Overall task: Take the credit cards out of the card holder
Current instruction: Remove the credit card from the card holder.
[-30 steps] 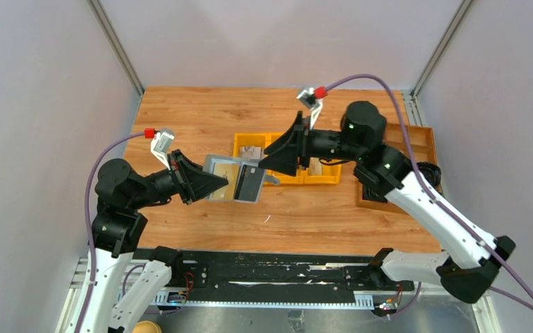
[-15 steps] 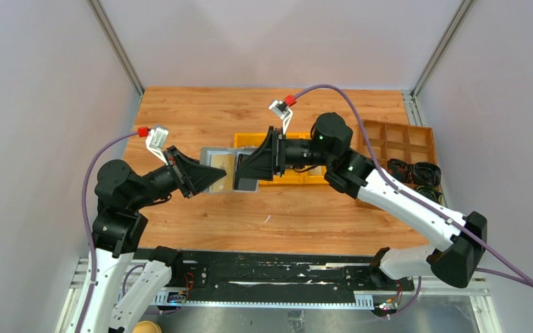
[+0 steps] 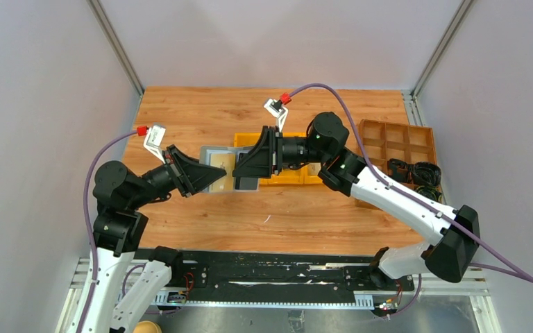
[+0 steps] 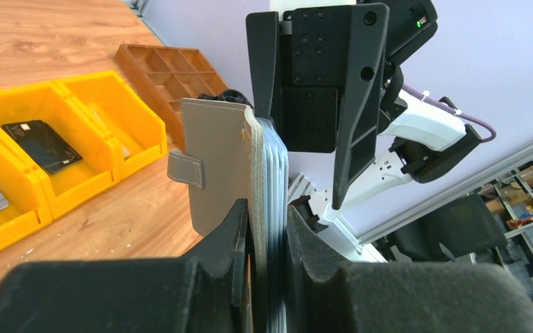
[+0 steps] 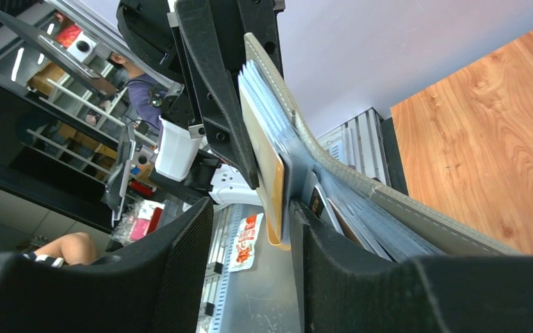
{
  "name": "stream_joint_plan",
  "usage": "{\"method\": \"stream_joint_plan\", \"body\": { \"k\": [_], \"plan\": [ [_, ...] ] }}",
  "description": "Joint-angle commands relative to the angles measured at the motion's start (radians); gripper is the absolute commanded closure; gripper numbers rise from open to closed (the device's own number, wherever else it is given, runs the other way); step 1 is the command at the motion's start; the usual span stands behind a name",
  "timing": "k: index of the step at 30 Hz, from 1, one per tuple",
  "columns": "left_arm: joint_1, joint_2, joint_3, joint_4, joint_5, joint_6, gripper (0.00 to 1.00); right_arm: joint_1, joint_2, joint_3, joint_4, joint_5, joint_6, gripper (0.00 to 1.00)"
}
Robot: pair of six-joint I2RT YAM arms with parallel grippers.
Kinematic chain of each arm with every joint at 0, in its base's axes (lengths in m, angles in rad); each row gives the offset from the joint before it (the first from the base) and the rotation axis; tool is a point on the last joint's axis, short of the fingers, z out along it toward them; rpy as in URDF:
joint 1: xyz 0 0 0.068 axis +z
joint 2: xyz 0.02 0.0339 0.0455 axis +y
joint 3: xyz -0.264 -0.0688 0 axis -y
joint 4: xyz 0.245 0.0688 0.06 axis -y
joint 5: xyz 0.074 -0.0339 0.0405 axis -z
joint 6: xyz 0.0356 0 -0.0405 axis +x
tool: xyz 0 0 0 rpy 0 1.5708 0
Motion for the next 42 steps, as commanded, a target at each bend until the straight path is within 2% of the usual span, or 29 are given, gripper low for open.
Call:
{"method": "stream_joint_plan", "body": {
  "k": [1, 5, 11, 15, 18, 22, 30, 42],
  "plan": [
    [-0.008, -0.011, -0.003, 0.117, 0.106, -0.054, 1.0, 0.016, 0.048, -0.01, 0.108, -0.011, 0.067, 0.55],
    [-0.008, -0.013, -0.019, 0.122, 0.113, -0.057, 0.97, 0.033, 0.06, -0.01, 0.145, 0.01, 0.087, 0.65],
    [-0.008, -0.012, -0.043, 0.168, 0.14, -0.093, 0.82, 0.041, 0.074, -0.033, 0.153, 0.093, 0.125, 0.88],
    [-0.008, -0.008, -0.043, 0.172, 0.158, -0.11, 0.72, 0.04, 0.068, -0.054, 0.138, 0.125, 0.128, 0.99],
    [-0.008, -0.006, -0.038, 0.173, 0.167, -0.112, 0.66, 0.039, 0.055, -0.075, 0.145, 0.118, 0.127, 1.0],
    [-0.008, -0.003, -0.036, 0.178, 0.164, -0.121, 0.65, 0.027, 0.022, -0.122, 0.183, 0.101, 0.139, 1.0],
    [-0.008, 0.006, -0.032, 0.214, 0.153, -0.159, 0.78, 0.0, -0.062, -0.227, 0.251, 0.091, 0.156, 1.0],
    [-0.005, 0.011, -0.008, 0.2, 0.135, -0.161, 0.82, -0.021, -0.117, -0.279, 0.241, 0.094, 0.148, 1.0]
  ]
}}
